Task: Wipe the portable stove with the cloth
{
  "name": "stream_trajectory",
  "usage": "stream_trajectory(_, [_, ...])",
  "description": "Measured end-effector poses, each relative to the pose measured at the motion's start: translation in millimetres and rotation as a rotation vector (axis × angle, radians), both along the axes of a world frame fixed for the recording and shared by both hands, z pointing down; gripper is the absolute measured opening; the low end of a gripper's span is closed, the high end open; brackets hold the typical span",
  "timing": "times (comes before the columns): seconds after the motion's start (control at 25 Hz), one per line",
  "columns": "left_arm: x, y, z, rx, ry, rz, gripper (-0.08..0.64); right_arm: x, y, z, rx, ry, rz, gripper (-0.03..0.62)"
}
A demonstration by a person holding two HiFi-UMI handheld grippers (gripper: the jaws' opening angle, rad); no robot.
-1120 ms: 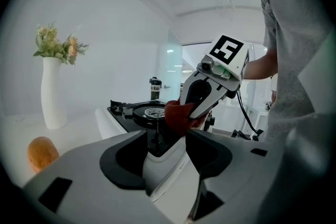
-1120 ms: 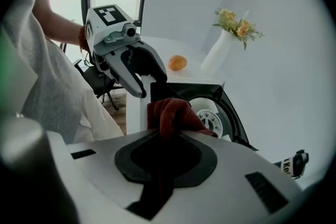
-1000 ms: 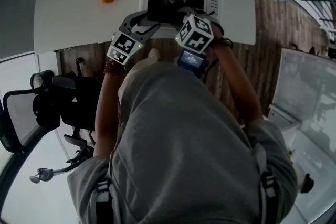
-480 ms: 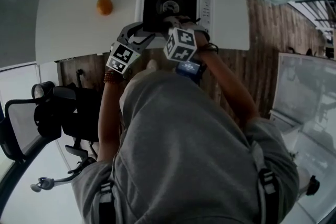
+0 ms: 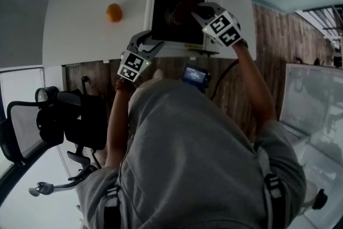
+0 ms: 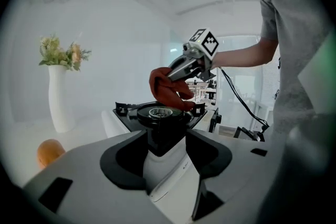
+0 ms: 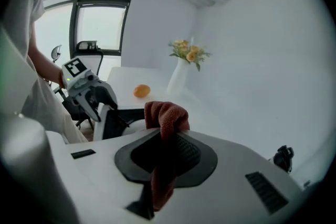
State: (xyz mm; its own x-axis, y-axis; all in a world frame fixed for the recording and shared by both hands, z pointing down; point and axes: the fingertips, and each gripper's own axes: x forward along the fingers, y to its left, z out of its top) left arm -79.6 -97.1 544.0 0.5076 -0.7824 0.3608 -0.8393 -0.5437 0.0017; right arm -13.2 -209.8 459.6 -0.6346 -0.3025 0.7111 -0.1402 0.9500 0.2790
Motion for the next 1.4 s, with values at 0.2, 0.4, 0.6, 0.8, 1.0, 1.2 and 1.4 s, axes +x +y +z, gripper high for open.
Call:
stream_trajectory(0.2, [-1.2, -0.2, 1.9, -0.011, -0.009, -0.028, 0.239, 11.5, -67.3, 17.2, -0.006, 0.066, 0.072, 0.052])
stream_trajectory(0.4, [-0.9, 0.0, 1.7, -0.030, 0.014, -0.019, 0.239, 7.2, -100.2, 45.7, -0.047, 0.202, 0.107, 0.052])
stream_trajectory(0.6, [-1.2, -1.5, 3.2, -0.042, 0.009, -0.038, 0.239, -6.5, -98.0, 77.3, -0.028, 0.389, 0.039, 0.052])
stream_trajectory(0.8, [-2.6, -2.6, 1.8, -0.049, 0.020, -0.045, 0.239, -14.9, -86.9, 89.8, -0.004, 0.562, -0.066, 0.051])
stream_trajectory(1.0, [-2.7, -4.0, 2.0, -0.062, 0.027, -0.052, 0.239, -27.4, -84.9, 89.8, 0.057, 0.643, -0.107, 0.049])
stream_trajectory(1.2, [-4.5, -4.4, 1.0, -0.056, 0.022, -0.054, 0.238, -54.6, -76.9, 88.6, 0.047, 0.615, -0.148, 0.048])
stream_trajectory(1.4, [-2.9, -5.3, 2.9, -0.067, 0.027, -0.073, 0.227, -76.1, -70.5, 91.3, -0.066, 0.491, -0.056, 0.048])
